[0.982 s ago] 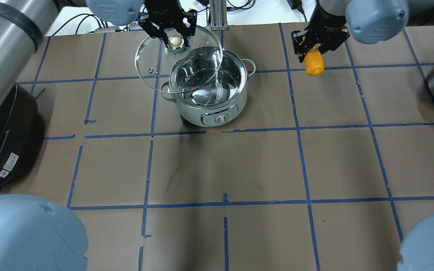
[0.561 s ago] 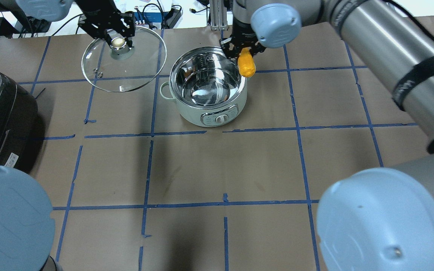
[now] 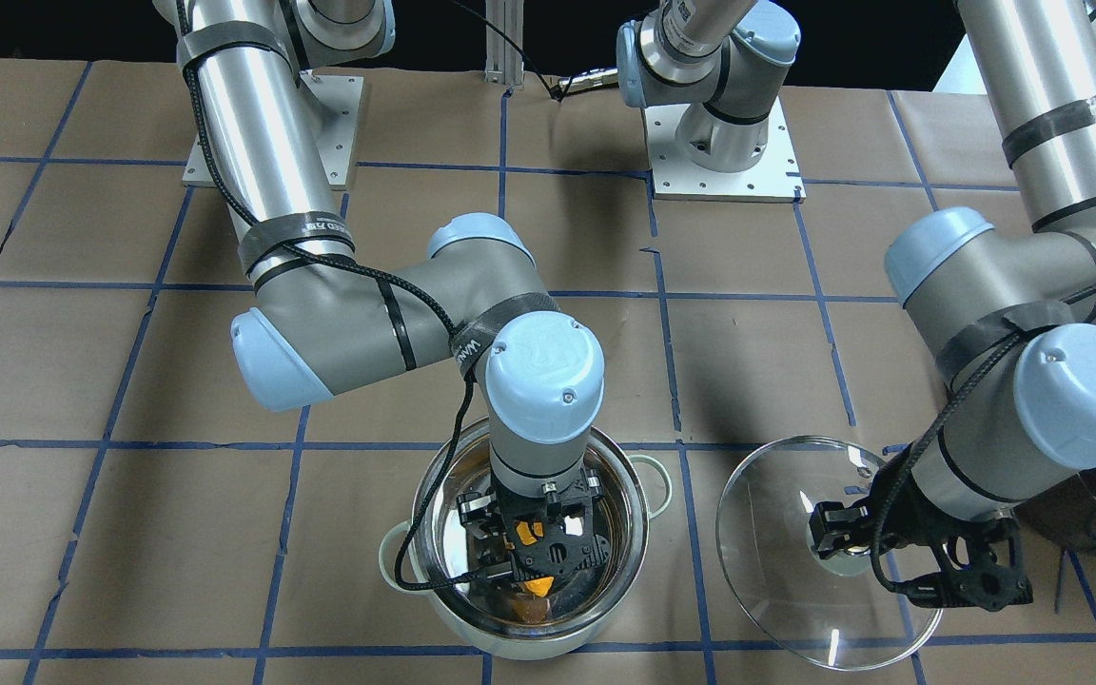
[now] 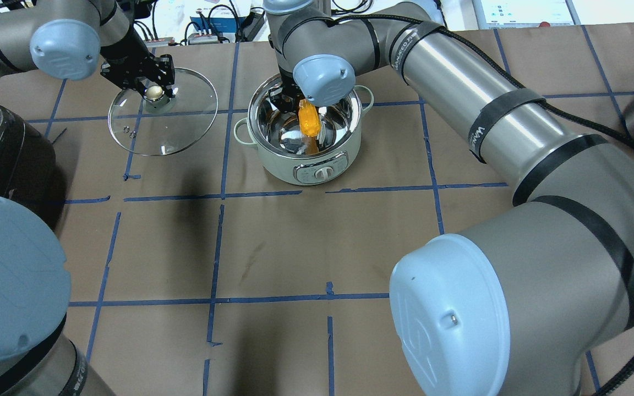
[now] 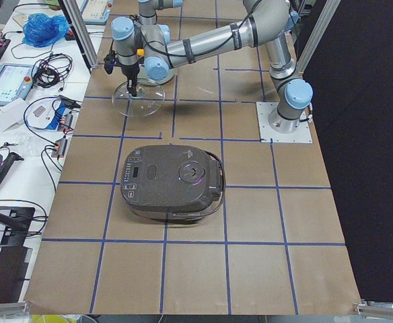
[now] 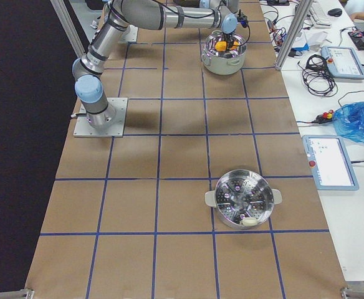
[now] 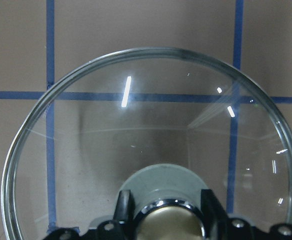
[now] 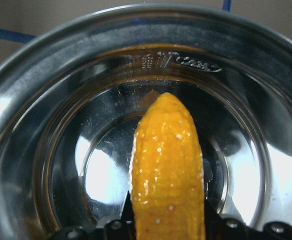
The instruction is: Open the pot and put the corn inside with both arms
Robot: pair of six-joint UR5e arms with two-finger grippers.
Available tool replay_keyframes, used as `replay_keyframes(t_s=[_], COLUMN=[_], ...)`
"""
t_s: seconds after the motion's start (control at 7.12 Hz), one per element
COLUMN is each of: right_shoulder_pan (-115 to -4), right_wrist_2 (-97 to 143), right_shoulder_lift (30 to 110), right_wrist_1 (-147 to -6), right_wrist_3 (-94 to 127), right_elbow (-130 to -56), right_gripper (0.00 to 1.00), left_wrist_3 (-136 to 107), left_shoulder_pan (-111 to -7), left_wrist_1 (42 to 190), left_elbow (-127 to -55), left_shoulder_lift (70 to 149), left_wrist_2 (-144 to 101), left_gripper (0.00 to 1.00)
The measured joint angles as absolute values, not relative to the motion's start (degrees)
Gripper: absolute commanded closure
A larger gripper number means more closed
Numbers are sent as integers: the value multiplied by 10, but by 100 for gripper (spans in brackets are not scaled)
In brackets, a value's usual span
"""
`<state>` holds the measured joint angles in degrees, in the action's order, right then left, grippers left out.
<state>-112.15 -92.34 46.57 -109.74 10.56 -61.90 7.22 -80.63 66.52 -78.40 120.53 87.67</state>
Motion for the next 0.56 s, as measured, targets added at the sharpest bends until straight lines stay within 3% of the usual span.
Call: replay_keyframes(t_s=[0.14, 0.28, 0.42, 0.56], right_shoulder_pan=[-1123, -1124, -1124, -1124], right_wrist_2=[-923, -922, -922, -921], right_shoulder_lift=[460, 458, 457, 457], right_wrist_1=[-1111, -1128, -1143, -1150], right_wrist_3=[106, 106, 104, 101], right_elbow=[-626, -640, -653, -661], right_gripper=[69, 43, 22, 12], left_wrist_3=[73, 73, 74, 75], left_shoulder_pan=[-806, -806, -806, -805], left_wrist_1=[628, 605, 588, 576], left_elbow=[-806, -820, -831, -839], left_shoulder_lift=[1213, 1219, 1224, 1228], left_wrist_2=[877, 877, 878, 879], left_gripper=[69, 53, 1, 0])
